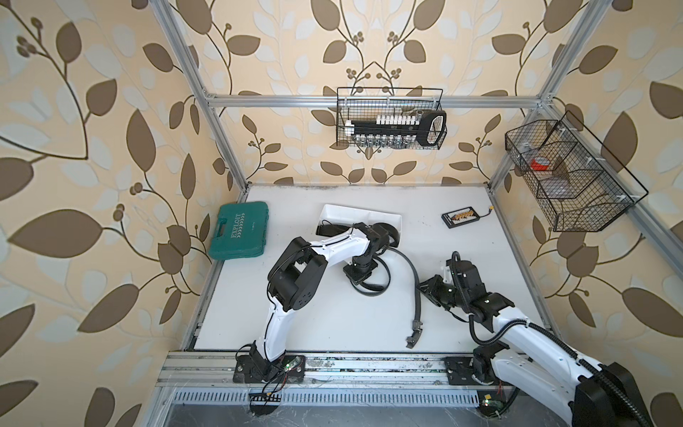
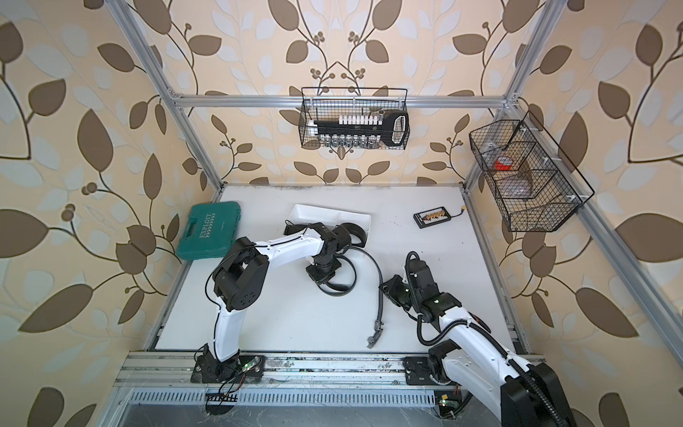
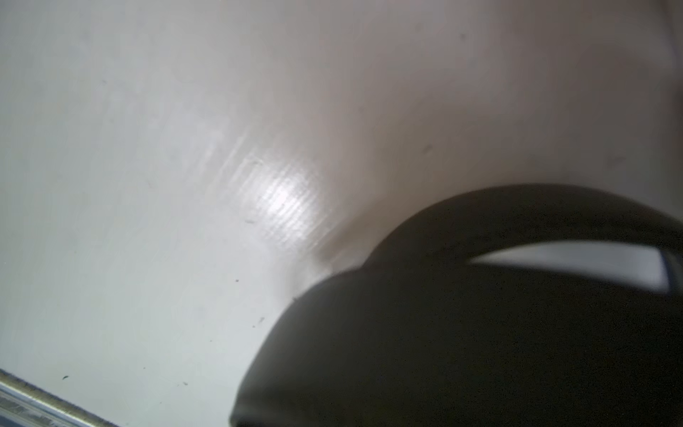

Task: Place the belts into the storage roll
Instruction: Roll the belt at the center of the board.

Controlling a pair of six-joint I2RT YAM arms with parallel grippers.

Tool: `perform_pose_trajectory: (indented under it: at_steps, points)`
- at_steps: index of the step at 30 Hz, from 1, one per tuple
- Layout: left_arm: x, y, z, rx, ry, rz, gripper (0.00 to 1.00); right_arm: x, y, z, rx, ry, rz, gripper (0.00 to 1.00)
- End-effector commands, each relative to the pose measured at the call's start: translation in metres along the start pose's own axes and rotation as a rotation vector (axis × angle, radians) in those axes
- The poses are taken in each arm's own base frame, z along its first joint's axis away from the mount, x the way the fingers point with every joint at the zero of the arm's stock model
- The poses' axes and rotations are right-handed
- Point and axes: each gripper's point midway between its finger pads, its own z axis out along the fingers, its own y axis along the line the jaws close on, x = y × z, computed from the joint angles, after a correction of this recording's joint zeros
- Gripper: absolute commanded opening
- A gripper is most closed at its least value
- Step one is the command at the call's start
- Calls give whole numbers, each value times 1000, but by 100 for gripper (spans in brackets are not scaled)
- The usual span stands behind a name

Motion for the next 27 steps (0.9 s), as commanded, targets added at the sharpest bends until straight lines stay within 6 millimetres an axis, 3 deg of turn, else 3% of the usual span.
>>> perform_pose_trajectory:
  at_steps: [1,3,7,11,16,19,23,25,27]
  points:
    - [12,-8,5,-4,32,8,0,14,-2,3,-4,45,23,38]
    - [14,-10,6,1,35,12,0,15,2,2,-15,56,-3,50]
    - [14,-10,3,8,26,21,0,17,-7,-1,45,69,-73,51]
    - [11,-9,0,13,13,26,0,33,-28,6,120,135,-103,40]
    - [12,-10,0,18,20,31,0,55,-31,17,142,197,-131,26]
    - [12,-10,0,19,20,37,0,71,-22,24,110,226,-117,21]
    - [10,-7,1,13,21,39,0,89,13,34,22,234,-96,19]
    - [9,-6,1,16,25,42,0,90,37,39,-23,215,-83,19]
    - [5,-5,-2,19,46,32,0,87,43,41,16,191,-95,20]
